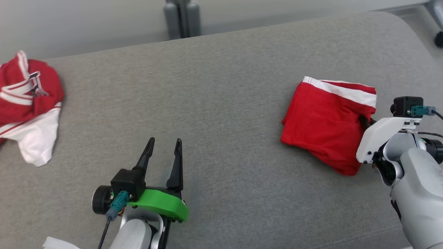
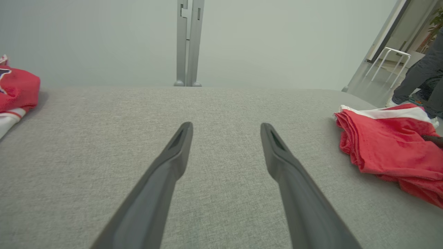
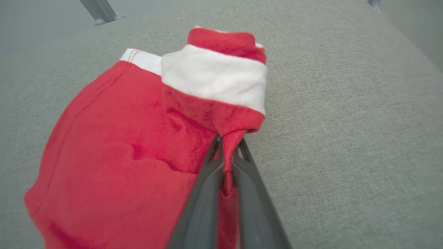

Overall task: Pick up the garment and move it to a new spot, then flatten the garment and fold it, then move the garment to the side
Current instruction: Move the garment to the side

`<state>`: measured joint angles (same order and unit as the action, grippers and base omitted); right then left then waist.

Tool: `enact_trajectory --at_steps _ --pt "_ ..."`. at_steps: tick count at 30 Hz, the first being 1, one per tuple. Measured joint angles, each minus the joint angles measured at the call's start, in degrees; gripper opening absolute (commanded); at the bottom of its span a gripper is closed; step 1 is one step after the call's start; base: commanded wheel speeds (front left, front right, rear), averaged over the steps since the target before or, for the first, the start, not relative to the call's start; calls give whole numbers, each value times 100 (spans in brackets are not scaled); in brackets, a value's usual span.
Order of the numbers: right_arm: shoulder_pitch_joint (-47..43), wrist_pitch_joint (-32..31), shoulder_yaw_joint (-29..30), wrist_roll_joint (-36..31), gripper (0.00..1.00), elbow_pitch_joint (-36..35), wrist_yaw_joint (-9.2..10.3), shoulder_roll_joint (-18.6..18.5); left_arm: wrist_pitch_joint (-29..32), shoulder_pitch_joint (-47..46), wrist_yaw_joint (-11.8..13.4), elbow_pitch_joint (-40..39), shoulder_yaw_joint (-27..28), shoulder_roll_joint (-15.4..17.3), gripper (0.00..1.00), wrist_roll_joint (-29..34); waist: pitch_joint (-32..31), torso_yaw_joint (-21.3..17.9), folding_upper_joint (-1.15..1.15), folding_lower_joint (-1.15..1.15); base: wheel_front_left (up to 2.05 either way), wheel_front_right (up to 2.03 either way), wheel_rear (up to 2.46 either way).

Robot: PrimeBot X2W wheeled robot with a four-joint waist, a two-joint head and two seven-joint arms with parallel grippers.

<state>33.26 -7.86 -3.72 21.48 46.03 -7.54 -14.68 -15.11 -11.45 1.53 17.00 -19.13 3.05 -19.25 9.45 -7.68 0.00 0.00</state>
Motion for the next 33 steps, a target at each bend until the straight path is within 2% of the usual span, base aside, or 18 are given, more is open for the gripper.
enact_trajectory --at_steps 5,11,20,27,33 --pt "31 240 -20 77 0 151 0 4 0 -170 -37 66 -91 14 100 68 190 -568 0 0 0 0 0" --pt "164 478 -41 127 0 361 0 -119 36 -230 -79 45 -187 25 100 85 465 -826 0 0 0 0 0" --pt "660 644 -209 -144 0 798 0 -599 42 -248 -1 -154 -199 88 100 82 586 -418 0 0 0 0 0" --pt "1326 638 -346 -614 0 1240 0 -1238 120 -247 57 -327 -223 199 100 124 729 29 0 0 0 0 0" --pt "1754 698 -104 -998 0 1820 0 -1737 182 -232 110 -502 -232 312 100 153 896 410 0 0 0 0 0"
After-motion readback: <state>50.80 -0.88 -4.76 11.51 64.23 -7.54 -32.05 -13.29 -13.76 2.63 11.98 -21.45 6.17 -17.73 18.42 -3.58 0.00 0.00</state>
